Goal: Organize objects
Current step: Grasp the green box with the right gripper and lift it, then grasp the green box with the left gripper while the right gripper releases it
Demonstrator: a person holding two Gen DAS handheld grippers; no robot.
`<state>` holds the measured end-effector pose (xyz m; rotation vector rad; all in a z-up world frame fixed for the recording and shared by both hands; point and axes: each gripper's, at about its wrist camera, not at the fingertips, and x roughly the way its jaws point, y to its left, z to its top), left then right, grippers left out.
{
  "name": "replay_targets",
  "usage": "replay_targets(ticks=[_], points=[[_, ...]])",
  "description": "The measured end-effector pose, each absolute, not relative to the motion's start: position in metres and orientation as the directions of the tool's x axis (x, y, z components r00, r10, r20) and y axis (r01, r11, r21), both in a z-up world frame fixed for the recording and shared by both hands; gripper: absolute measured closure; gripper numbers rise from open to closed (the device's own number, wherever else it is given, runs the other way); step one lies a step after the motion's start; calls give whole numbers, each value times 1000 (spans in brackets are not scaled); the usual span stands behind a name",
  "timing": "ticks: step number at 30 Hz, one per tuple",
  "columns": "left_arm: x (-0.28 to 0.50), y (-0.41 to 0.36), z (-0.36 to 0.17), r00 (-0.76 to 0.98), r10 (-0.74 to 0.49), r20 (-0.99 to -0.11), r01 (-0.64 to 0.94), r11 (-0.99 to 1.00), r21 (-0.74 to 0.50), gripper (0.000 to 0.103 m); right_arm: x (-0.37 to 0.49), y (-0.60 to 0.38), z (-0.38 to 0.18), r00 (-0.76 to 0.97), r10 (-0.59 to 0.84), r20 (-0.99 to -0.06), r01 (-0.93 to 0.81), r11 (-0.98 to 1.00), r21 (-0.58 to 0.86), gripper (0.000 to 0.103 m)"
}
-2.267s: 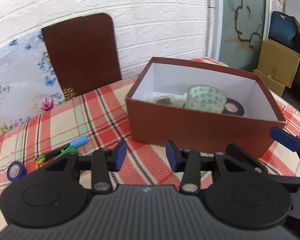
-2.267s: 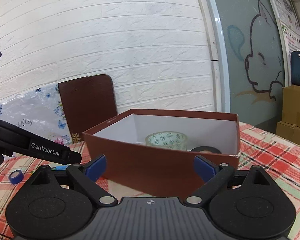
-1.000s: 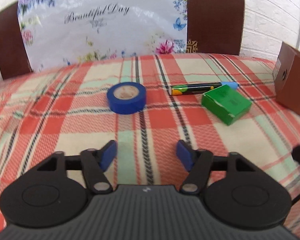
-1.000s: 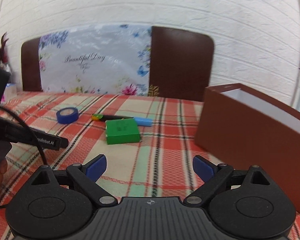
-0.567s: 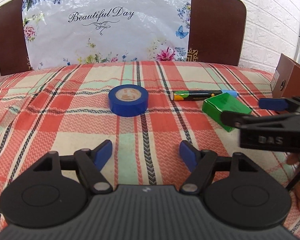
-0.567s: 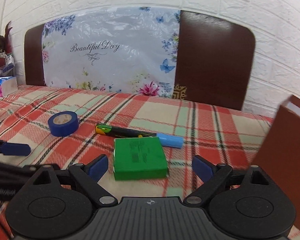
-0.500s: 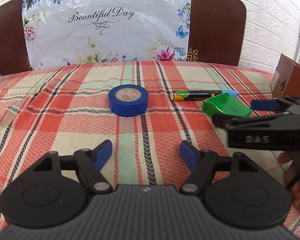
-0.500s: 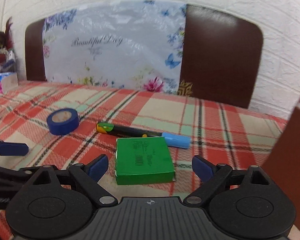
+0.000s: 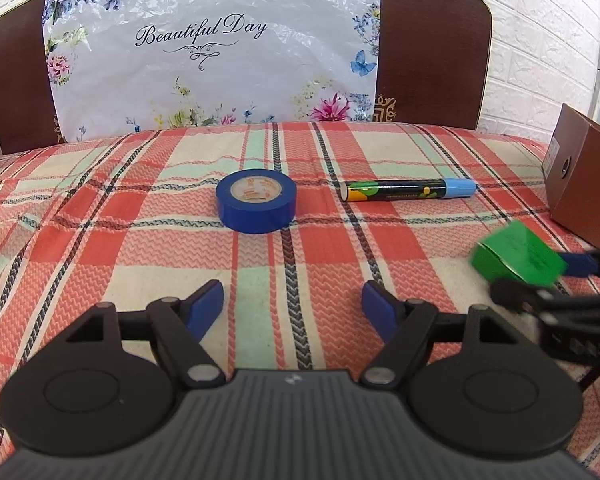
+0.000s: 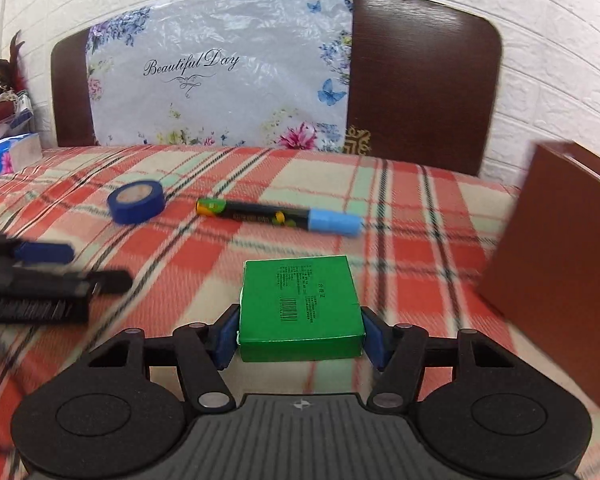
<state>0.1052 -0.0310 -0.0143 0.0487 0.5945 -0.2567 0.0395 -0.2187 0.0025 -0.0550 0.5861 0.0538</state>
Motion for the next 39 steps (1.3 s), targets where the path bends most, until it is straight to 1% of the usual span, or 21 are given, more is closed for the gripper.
replay_targets(ticks=[5, 8, 9, 10, 11, 13, 14, 16, 19, 21, 24, 26, 29, 30, 31, 33, 34, 35, 36, 37, 39], points=[[105, -32, -14, 795, -223, -564, 258, 966, -18, 23, -12, -230, 0, 829, -19, -559, -9, 999, -49, 44], [111, -35, -11, 778, -225, -587, 273, 962, -7, 19, -40, -243, -1, 823, -82, -562, 66, 997, -50, 43], [116, -37, -8, 768, -219, -602, 276, 961, 2, 19, -47, -248, -1, 821, -103, -561, 92, 995, -48, 41], [122, -38, -3, 755, -213, -620, 268, 963, -4, 20, -54, -253, -1, 821, -123, -558, 118, 992, -45, 30], [129, -38, 5, 743, -221, -632, 257, 966, -36, 26, -59, -257, -2, 820, -135, -557, 138, 990, -38, 25], [135, -42, 26, 728, -283, -624, 264, 956, -125, 28, -67, -265, -2, 822, -134, -553, 148, 989, -19, 24], [133, -51, 39, 729, -310, -611, 287, 948, -140, 28, -68, -267, -3, 823, -131, -552, 150, 989, -11, 24], [124, -74, 62, 733, -353, -581, 348, 929, -126, 28, -68, -267, -4, 823, -131, -553, 151, 989, -9, 23], [104, -111, 82, 673, -466, -574, 466, 870, -160, 28, -66, -262, -7, 825, -123, -551, 127, 991, -32, 22], [89, -136, 82, 602, -530, -597, 532, 824, -195, 28, -65, -262, -8, 828, -115, -549, 114, 993, -35, 21], [73, -165, 65, 482, -584, -653, 593, 766, -247, 28, -67, -266, -7, 832, -101, -545, 113, 994, -12, 21], [67, -176, 47, 415, -589, -693, 606, 748, -273, 28, -68, -268, -6, 834, -93, -543, 109, 994, -2, 21], [69, -181, 21, 342, -567, -749, 582, 754, -305, 28, -68, -268, -7, 836, -84, -542, 102, 995, 2, 21], [71, -180, 14, 315, -566, -762, 565, 757, -329, 28, -68, -268, -8, 836, -79, -543, 97, 995, 5, 21], [74, -178, 7, 289, -569, -770, 545, 759, -356, 28, -68, -268, -8, 836, -77, -544, 95, 995, 6, 24], [72, -177, 6, 296, -578, -761, 540, 758, -365, 28, -67, -267, -8, 838, -68, -541, 83, 997, 3, 35], [72, -178, 6, 296, -575, -763, 541, 759, -362, 28, -67, -266, -8, 841, -68, -537, 78, 997, -3, 43], [72, -179, 7, 296, -574, -763, 545, 758, -359, 34, -67, -264, -8, 844, -65, -532, 71, 997, -9, 43], [72, -181, 7, 289, -580, -762, 552, 751, -363, 46, -68, -264, -8, 846, -66, -529, 68, 998, -16, 44], [73, -182, 8, 271, -597, -755, 557, 737, -383, 51, -68, -264, -8, 847, -66, -527, 66, 998, -18, 44], [73, -188, 16, 269, -605, -750, 567, 729, -384, 53, -70, -265, -5, 853, -71, -516, 76, 997, -13, 44]])
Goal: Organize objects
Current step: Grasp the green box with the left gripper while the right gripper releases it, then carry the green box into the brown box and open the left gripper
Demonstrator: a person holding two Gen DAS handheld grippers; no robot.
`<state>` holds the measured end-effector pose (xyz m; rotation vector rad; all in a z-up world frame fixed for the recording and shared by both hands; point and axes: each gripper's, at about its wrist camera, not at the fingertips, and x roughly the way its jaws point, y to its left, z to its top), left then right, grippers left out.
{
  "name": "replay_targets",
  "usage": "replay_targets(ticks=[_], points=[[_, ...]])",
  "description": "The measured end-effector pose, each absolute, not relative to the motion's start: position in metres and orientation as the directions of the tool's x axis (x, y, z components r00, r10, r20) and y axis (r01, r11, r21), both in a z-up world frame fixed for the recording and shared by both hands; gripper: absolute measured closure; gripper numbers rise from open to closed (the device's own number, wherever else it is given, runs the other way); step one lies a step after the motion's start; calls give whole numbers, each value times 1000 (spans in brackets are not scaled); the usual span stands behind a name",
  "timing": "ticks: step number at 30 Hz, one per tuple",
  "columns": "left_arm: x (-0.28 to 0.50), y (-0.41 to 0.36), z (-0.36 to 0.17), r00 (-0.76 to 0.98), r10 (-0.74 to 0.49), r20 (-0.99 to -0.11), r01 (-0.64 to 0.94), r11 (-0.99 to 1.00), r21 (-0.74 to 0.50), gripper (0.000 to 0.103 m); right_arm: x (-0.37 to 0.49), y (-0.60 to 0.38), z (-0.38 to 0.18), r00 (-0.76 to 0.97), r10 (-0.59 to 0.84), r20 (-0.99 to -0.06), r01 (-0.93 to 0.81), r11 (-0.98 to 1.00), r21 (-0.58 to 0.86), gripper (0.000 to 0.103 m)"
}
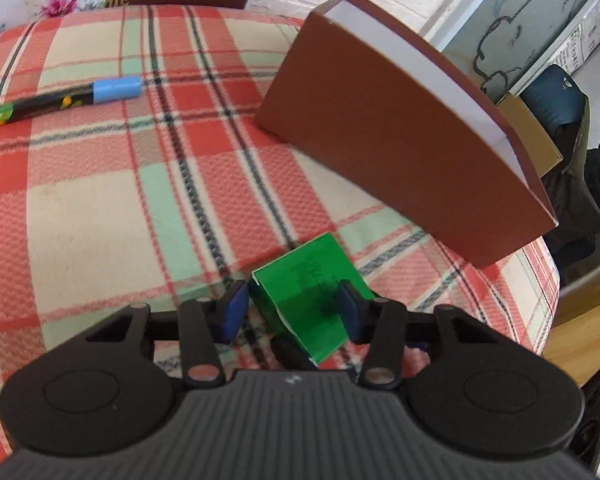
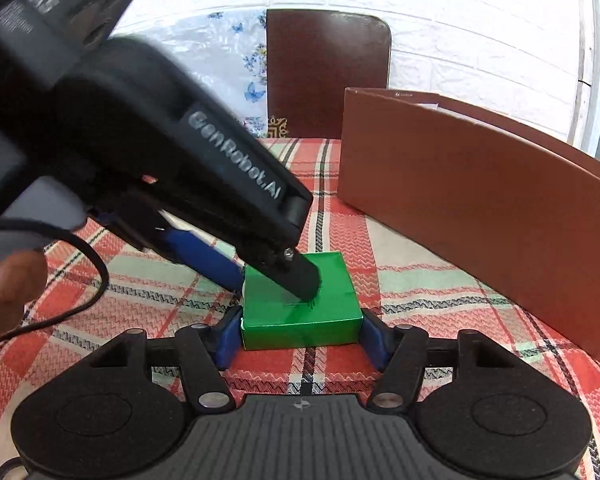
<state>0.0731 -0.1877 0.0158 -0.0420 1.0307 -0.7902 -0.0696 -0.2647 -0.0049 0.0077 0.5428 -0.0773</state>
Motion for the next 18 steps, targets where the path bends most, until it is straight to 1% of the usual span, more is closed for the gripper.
replay_targets(ticks=[2, 4, 8, 12, 15, 18], points=[[73, -196, 29, 289, -615, -733, 601, 713, -361, 54, -73, -269, 2, 872, -76, -484, 91, 996, 7, 44], [71, -206, 47, 310, -638, -704, 647, 685, -335, 54, -76, -274, 12, 895, -108, -433, 116, 993, -9, 44], [69, -233, 86, 378, -668, -641, 744, 631, -219, 52, -71, -292, 43, 929, -164, -332, 166, 986, -20, 44], [74, -264, 112, 442, -672, -594, 782, 613, -112, 52, -53, -311, 65, 942, -219, -255, 214, 976, -45, 44], [84, -286, 119, 463, -669, -581, 791, 608, -71, 52, -34, -328, 73, 941, -252, -226, 250, 968, -38, 44], [94, -300, 117, 478, -656, -585, 783, 620, -56, 52, -13, -343, 73, 934, -271, -232, 274, 962, -20, 44]])
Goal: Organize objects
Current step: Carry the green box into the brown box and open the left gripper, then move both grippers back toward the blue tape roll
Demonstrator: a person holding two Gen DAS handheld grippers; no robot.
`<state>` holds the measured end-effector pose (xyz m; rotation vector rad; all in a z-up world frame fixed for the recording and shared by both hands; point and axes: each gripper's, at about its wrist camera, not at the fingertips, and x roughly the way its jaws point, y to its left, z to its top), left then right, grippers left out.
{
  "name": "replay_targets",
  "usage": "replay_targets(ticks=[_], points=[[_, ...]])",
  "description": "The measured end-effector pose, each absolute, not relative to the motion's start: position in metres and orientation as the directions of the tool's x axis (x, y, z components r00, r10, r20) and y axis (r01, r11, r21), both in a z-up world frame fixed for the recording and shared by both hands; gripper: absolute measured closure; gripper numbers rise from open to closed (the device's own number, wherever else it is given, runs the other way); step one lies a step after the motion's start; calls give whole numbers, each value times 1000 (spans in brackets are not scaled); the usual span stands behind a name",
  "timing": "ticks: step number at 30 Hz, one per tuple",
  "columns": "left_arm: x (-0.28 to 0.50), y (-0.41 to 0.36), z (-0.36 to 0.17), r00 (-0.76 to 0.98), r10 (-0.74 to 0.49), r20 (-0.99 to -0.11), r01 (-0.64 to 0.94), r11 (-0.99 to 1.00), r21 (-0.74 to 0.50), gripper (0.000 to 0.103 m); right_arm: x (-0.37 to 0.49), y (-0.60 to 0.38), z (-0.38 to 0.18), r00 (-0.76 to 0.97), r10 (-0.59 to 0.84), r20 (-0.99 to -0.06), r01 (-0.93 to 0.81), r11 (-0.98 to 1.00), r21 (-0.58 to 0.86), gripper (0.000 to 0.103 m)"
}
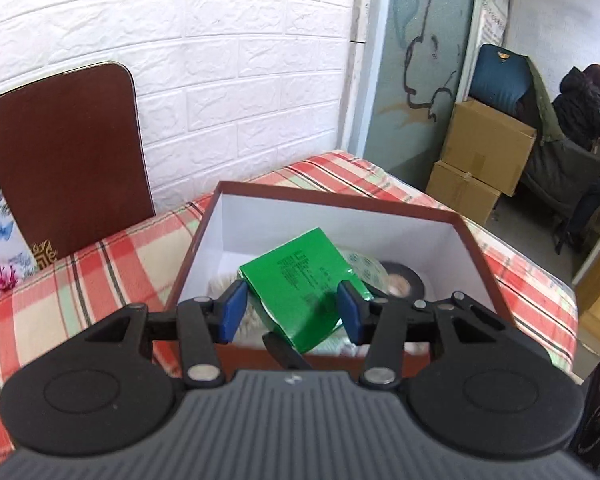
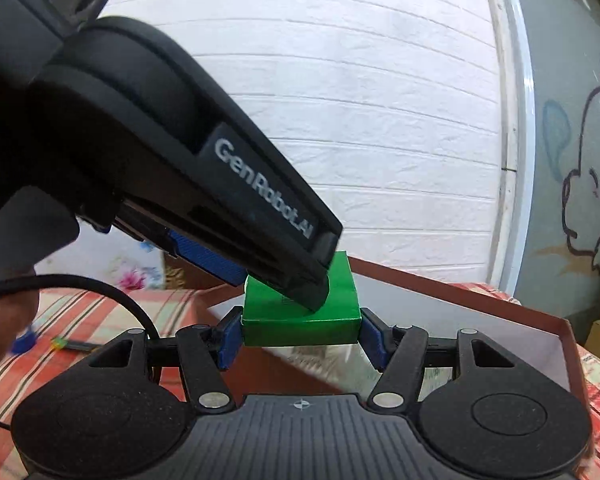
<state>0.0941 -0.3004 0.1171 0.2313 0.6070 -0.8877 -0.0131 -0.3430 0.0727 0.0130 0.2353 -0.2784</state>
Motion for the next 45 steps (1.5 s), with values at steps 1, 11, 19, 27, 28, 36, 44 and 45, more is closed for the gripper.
replay_targets(ticks=[1, 11, 19, 27, 28, 36, 44, 45], points=[[99, -305, 115, 485, -648, -587, 777, 627, -50, 52, -7, -347, 71, 932, -273, -240, 278, 961, -15, 44], [120, -306, 98, 535, -568, -625, 697, 715, -53, 51, 15, -362, 59, 921, -292, -258, 313, 948, 47, 38], [102, -267, 112, 608, -551, -571, 651, 758, -38, 51, -37, -337, 57, 926, -323, -196, 336, 941, 40, 32], [88, -221, 98, 647, -470, -600, 577, 817, -18, 48, -72, -293, 49, 938, -268, -218, 269, 963, -27, 29], [88, -214, 94, 648, -459, -608, 565, 824, -20, 48, -72, -289, 47, 938, -258, -232, 258, 966, -30, 29], [87, -161, 67, 675, -345, -652, 460, 888, 7, 45, -68, -272, 33, 931, -192, -312, 194, 981, -24, 29], [91, -113, 50, 696, -265, -668, 369, 929, 15, 42, -61, -248, 29, 923, -144, -358, 141, 989, -34, 29], [92, -108, 48, 696, -257, -670, 357, 934, 13, 42, -60, -244, 29, 921, -136, -364, 132, 991, -37, 29]])
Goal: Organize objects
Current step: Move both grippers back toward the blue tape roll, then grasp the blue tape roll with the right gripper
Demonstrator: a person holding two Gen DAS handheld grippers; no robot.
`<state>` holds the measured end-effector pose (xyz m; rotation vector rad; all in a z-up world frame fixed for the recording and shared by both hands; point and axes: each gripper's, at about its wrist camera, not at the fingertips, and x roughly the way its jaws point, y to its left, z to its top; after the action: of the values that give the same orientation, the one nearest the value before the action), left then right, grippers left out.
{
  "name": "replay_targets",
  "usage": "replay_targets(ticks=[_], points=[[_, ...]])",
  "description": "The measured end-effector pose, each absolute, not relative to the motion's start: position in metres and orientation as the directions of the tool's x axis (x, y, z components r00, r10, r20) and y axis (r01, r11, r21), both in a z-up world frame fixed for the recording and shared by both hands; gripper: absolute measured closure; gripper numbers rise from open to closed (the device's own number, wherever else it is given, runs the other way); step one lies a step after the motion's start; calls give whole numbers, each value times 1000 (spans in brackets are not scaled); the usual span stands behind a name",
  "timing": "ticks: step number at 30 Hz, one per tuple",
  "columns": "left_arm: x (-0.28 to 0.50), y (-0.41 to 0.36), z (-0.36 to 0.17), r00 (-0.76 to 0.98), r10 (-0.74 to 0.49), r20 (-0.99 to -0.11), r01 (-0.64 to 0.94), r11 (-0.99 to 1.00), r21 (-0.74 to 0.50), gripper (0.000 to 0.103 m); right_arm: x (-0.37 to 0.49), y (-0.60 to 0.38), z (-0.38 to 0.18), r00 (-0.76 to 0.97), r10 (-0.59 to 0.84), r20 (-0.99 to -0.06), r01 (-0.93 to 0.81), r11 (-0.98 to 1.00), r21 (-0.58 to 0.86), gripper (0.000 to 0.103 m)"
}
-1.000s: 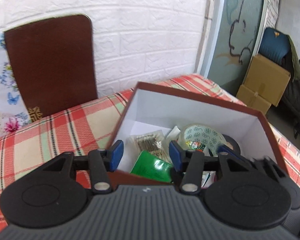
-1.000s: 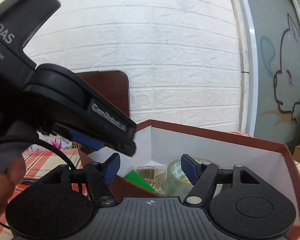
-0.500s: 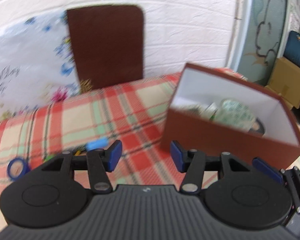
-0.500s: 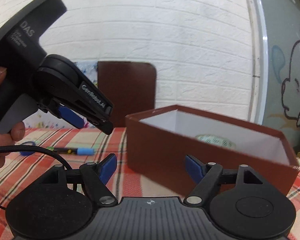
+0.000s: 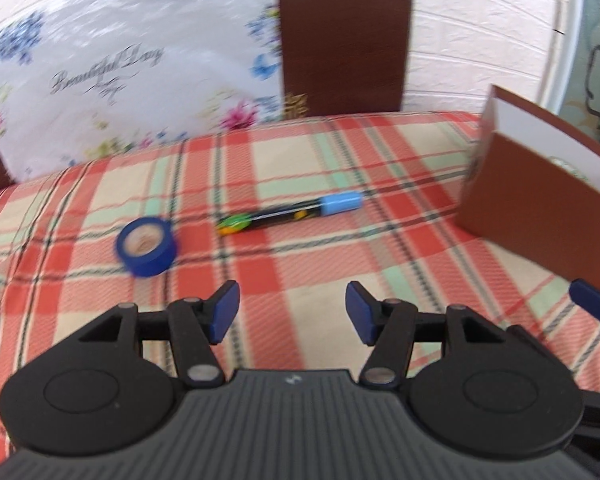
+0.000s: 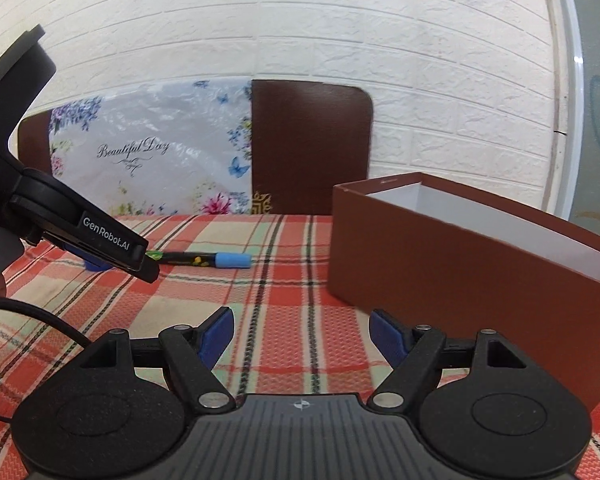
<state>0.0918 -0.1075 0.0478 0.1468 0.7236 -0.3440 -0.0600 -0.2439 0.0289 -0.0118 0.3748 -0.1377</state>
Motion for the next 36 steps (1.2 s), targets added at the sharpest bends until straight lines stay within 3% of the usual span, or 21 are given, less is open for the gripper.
replay_targets(ticks=[14, 20, 22, 23, 26, 31, 36], points=[[117, -13, 8, 705, -114, -700, 179, 984, 20, 36, -32, -188, 20, 899, -22, -438, -23, 995, -98, 29], [127, 43, -2, 756, -37, -654, 58, 998, 10, 29, -6, -167, 15, 882, 45, -470, -98, 991, -90, 29], [127, 56, -9, 791, -12, -611, 35, 999, 25, 22, 7, -157, 13, 878, 67, -474, -127, 987, -95, 30], [127, 63, -12, 804, -24, -593, 33, 999, 5, 18, 13, -152, 12, 877, 79, -475, -144, 984, -101, 30], [126, 76, -12, 820, -52, -570, 15, 997, -69, 20, 37, -135, 10, 865, 113, -488, -192, 975, -113, 30], [126, 80, -13, 830, -76, -553, 16, 994, -112, 19, 84, -107, 5, 834, 186, -520, -274, 957, -98, 39], [128, 81, -15, 832, -86, -549, 19, 992, -127, 19, 134, -80, 3, 805, 226, -549, -318, 945, -77, 40]])
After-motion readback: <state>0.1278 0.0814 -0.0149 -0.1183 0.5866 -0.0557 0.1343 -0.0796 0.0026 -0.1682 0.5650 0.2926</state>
